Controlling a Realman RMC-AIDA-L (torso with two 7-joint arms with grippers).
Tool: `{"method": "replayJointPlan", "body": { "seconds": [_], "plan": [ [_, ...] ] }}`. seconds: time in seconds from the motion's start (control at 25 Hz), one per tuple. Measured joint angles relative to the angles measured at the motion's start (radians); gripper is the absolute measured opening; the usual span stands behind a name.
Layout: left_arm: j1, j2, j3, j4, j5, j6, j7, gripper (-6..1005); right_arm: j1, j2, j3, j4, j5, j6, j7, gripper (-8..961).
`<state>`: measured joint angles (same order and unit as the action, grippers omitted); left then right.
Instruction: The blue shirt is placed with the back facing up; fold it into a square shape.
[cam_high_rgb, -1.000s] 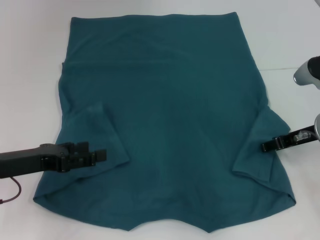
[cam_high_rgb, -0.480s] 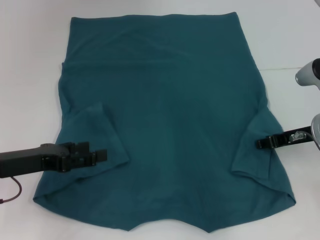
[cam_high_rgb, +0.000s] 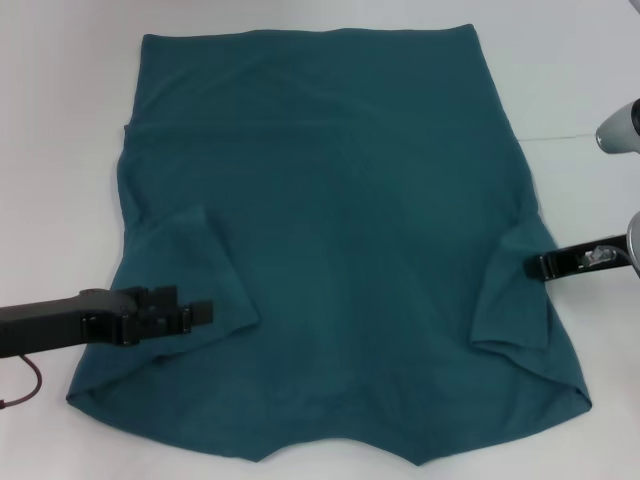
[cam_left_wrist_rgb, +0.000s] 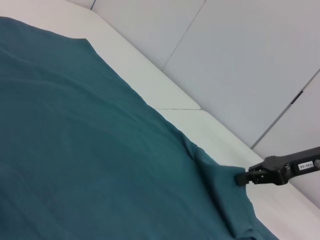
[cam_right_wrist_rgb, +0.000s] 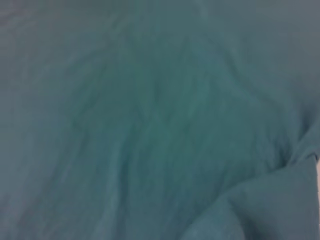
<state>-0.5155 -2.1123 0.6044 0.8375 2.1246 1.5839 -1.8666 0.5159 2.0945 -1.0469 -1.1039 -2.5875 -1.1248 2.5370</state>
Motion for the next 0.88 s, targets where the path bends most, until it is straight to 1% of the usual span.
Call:
{"method": "replayJointPlan", "body": {
  "seconds": [0.04, 0.36, 0.48, 0.76, 0.88],
  "plan": [
    [0.0, 0.0, 0.0, 0.0, 0.0, 0.0, 0.0, 848, 0.002, 0.001, -0.001, -0.007, 0.001, -0.005, 0.0, 30],
    [0.0, 0.0, 0.0, 0.0, -0.002, 0.002, 0.002, 847, 0.038, 0.003, -0.05, -0.024, 0.024, -0.011, 0.007, 14],
    [0.001, -0.001, 0.0, 0.0, -0.002, 0.003, 0.002, 848, 0.068, 0.004, -0.069, -0.008, 0.025, -0.001, 0.015, 14],
    [0.004, -0.003, 0.0, 0.0, -0.001, 0.007, 0.004, 848, 0.101, 0.002, -0.074, 0.021, 0.025, 0.019, 0.027, 15],
    [0.006, -0.003, 0.0, 0.0, 0.0, 0.011, 0.004, 847, 0.12, -0.002, -0.075, 0.052, 0.015, 0.024, 0.049, 15]
  ]
}}
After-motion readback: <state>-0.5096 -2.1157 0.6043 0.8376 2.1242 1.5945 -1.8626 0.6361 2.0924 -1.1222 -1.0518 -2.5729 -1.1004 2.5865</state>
